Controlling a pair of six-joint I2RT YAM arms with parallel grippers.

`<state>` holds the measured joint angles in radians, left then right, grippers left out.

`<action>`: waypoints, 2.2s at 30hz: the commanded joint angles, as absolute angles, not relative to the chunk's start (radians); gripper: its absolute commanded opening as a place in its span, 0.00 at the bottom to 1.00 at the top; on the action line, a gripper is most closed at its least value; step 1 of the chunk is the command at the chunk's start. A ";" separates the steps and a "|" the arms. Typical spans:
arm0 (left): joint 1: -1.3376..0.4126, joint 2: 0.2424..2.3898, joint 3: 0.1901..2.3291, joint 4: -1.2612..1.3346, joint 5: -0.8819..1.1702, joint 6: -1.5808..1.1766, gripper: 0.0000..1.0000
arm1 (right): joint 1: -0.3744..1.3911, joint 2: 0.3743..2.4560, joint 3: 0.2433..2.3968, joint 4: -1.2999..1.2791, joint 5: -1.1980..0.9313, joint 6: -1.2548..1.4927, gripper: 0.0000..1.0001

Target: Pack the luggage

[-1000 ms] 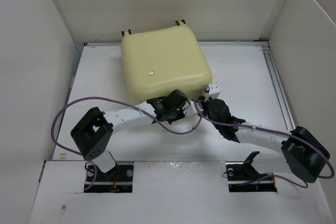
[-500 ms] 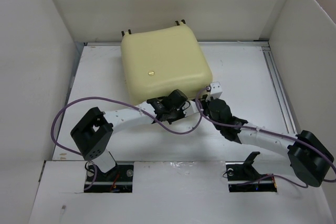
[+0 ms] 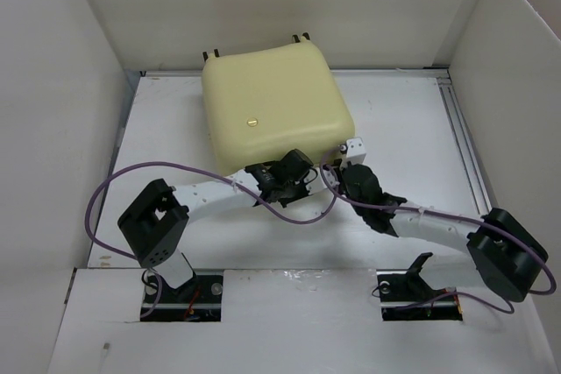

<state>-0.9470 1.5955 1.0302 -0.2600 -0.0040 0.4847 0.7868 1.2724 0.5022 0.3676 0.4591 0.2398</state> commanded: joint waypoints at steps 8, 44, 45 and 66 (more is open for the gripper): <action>-0.974 1.578 1.006 -0.334 0.045 0.442 0.00 | 0.734 1.181 0.529 0.419 0.525 0.204 0.00; -1.121 1.648 0.742 -0.178 -0.253 0.587 0.00 | -0.001 1.478 0.989 0.423 -0.110 -0.340 0.00; -1.121 1.647 0.732 -0.178 -0.253 0.588 0.00 | -0.014 1.502 1.009 0.434 -0.194 -0.350 0.00; -1.092 1.580 0.826 -0.245 -0.172 0.566 0.10 | 0.017 1.832 1.134 0.847 -0.719 -0.173 0.00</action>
